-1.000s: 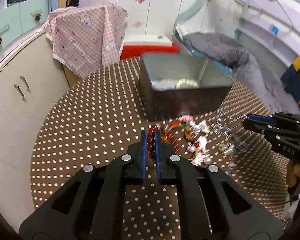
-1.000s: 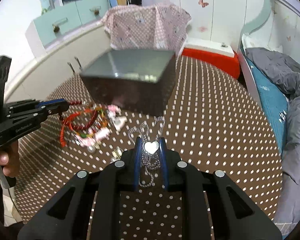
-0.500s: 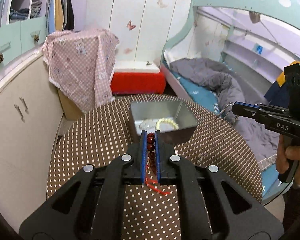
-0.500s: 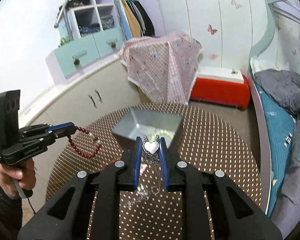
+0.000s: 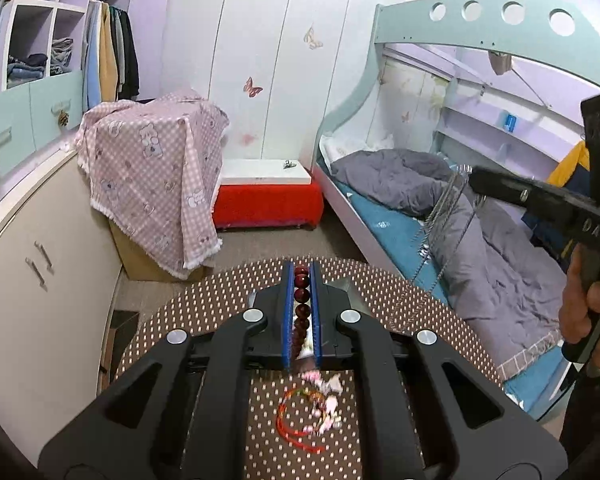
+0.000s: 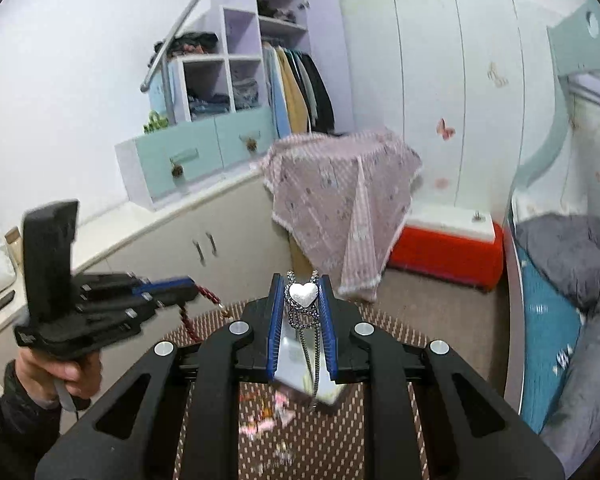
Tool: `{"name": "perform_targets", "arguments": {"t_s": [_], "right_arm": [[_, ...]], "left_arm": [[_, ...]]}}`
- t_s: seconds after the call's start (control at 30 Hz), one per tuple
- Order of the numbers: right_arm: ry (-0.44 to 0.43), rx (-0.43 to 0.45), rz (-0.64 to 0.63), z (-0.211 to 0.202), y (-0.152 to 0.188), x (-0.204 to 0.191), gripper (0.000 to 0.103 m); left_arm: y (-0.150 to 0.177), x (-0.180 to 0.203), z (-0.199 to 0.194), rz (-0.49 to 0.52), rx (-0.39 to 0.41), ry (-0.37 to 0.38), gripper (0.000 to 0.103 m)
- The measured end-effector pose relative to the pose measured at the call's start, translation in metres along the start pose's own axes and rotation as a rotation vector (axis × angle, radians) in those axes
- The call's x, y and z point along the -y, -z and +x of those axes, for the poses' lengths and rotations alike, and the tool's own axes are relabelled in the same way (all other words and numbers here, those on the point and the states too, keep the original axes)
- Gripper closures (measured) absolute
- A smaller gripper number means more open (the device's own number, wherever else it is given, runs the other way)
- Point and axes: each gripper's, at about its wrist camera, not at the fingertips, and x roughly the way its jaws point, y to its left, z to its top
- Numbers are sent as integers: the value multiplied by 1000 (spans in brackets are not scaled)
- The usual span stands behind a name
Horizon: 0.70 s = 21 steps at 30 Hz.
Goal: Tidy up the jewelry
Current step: 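Lift both items over the grey box and release them inside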
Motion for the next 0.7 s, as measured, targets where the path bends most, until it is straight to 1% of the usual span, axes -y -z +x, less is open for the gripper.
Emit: {"name": "perform_targets", "arguments": {"t_s": [0.1,0.2,0.33,0.4,0.43,0.47,0.5,0.53,0.57,0.6,0.7], "right_arm": [[-7,-1,3,10,-9,5,87],[-20,-39,15,30,-4,10,87],[-29,-130,66,70,17,20,87],[-28,-183,105,90,28,28,86],[-21,-213,125,101,36,33,80],[-7,-229,140,106,39,37,75],[8,-244,166,111,45,42,59],[18,-246,185,112,50,46,31],[38,-235,200,111,54,48,18],[54,-224,205,108,54,49,8],[83,-220,234,104,58,53,8]], "left_arm": [[-9,1,12,6,-11,-3,95],[-12,2,30,0,-44,-3,95],[-6,2,58,0,-111,-22,95],[0,-1,74,0,-165,-42,94],[2,-4,78,-8,-182,-63,94],[6,-8,84,-15,-198,-104,83],[10,-13,86,-27,-211,-133,42],[12,-18,84,-46,-195,-148,19],[13,-22,78,-62,-160,-162,5],[15,-26,71,-73,-126,-173,5],[17,-32,63,-89,-123,-192,5]]}}
